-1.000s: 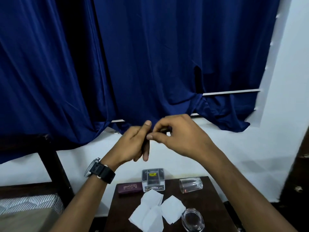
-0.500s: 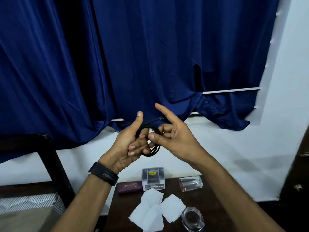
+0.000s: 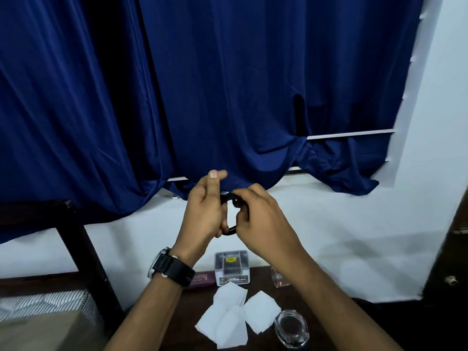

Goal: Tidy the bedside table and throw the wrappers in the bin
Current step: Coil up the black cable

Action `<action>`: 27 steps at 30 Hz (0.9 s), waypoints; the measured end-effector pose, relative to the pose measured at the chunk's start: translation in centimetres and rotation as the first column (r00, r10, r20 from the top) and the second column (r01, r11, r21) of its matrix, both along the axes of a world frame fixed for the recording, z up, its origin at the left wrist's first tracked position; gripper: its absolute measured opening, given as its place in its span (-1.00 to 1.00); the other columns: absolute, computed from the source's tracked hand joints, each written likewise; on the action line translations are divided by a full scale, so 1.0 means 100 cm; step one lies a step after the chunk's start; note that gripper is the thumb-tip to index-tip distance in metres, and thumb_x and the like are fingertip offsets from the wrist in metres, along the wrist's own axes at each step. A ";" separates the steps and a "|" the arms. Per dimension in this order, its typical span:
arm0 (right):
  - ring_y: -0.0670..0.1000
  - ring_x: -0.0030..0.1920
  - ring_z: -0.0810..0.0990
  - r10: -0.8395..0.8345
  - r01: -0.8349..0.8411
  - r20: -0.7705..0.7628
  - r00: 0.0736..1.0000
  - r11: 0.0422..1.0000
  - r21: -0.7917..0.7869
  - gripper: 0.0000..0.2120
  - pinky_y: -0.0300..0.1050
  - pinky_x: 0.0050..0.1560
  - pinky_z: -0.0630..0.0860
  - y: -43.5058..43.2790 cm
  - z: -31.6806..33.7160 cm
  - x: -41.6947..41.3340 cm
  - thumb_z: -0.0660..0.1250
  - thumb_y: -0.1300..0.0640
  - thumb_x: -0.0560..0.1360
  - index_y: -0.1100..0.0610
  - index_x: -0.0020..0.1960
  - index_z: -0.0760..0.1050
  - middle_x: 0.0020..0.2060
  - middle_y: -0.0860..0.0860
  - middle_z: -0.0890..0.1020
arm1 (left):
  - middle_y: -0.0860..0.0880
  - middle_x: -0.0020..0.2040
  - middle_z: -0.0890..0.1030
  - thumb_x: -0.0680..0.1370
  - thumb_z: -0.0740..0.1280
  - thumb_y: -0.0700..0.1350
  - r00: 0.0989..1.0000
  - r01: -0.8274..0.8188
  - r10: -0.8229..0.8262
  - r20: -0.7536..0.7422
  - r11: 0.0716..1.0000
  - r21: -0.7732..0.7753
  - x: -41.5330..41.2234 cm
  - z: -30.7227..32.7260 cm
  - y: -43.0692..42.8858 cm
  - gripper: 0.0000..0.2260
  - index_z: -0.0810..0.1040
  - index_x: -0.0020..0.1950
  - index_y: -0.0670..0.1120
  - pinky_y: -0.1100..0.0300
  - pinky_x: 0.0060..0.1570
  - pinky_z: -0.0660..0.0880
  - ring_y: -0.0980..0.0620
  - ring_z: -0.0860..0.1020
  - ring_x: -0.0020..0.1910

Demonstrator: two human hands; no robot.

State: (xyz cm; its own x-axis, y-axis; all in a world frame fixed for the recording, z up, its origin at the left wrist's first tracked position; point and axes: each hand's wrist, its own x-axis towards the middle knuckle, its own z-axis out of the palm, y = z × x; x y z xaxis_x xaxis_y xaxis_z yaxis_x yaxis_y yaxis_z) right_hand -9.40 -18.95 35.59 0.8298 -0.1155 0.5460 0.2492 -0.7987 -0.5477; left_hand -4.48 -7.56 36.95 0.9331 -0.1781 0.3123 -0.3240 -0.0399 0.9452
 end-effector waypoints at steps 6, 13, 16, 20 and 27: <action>-0.06 -0.24 0.55 0.249 -0.129 -0.316 0.915 0.926 0.355 -0.79 -0.15 -0.16 0.46 -0.022 0.012 0.002 0.35 0.35 0.47 0.09 -0.12 0.70 -0.31 -0.06 0.65 | 0.07 -0.63 0.30 0.76 0.07 0.08 0.996 -0.026 0.028 -0.086 0.999 0.023 0.007 0.000 0.000 -0.66 0.56 0.31 -0.02 0.34 -0.63 0.19 0.14 0.28 -0.69; 0.00 -0.30 0.68 0.409 -0.279 -0.005 0.912 0.630 0.725 -0.87 -0.12 -0.08 0.64 -0.025 0.003 0.000 0.56 0.26 0.43 0.21 -0.04 0.68 -0.25 0.06 0.74 | 0.04 -0.65 0.26 0.75 0.09 0.12 0.965 0.086 -0.112 -0.237 0.989 -0.117 0.012 0.005 -0.002 -0.62 0.61 0.26 -0.05 0.29 -0.60 0.25 0.13 0.19 -0.69; 0.14 -0.22 0.74 0.316 -0.277 0.119 0.941 0.523 0.806 -0.80 0.12 0.10 0.65 -0.019 -0.004 0.005 0.48 0.21 0.53 0.16 0.16 0.67 -0.07 0.13 0.77 | 0.05 -0.64 0.23 0.74 0.13 0.12 0.942 0.154 -0.223 -0.253 0.952 -0.265 0.006 0.007 -0.004 -0.63 0.60 0.29 -0.05 0.24 -0.50 0.27 0.16 0.22 -0.70; 0.12 -0.21 0.71 0.262 -0.286 0.179 0.948 0.461 0.840 -0.80 0.15 0.15 0.67 -0.011 -0.006 0.010 0.37 0.20 0.62 0.10 0.23 0.63 -0.01 0.15 0.76 | 0.07 -0.61 0.20 0.72 0.21 0.05 0.914 0.210 -0.330 -0.237 0.883 -0.420 0.002 0.010 -0.006 -0.68 0.55 0.36 -0.08 0.29 -0.51 0.33 0.17 0.19 -0.69; 0.17 0.03 0.71 0.466 -0.265 0.158 0.871 0.174 0.948 -0.65 0.22 0.22 0.62 -0.015 0.001 0.005 0.09 0.04 0.74 0.22 0.24 0.56 0.12 0.22 0.72 | 0.06 -0.62 0.20 0.69 0.25 -0.14 0.869 0.174 -0.406 -0.284 0.786 -0.593 0.009 0.010 0.008 -0.83 0.52 0.27 -0.07 0.33 -0.59 0.28 0.17 0.15 -0.70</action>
State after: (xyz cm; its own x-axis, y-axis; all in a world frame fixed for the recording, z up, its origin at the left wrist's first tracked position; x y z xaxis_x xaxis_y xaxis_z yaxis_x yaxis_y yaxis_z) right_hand -8.86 -20.49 35.72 0.9793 -0.1075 0.1715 0.2018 0.4519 -0.8690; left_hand -3.63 -6.72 37.93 0.9245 -0.3734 0.0759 0.1505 0.5409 0.8275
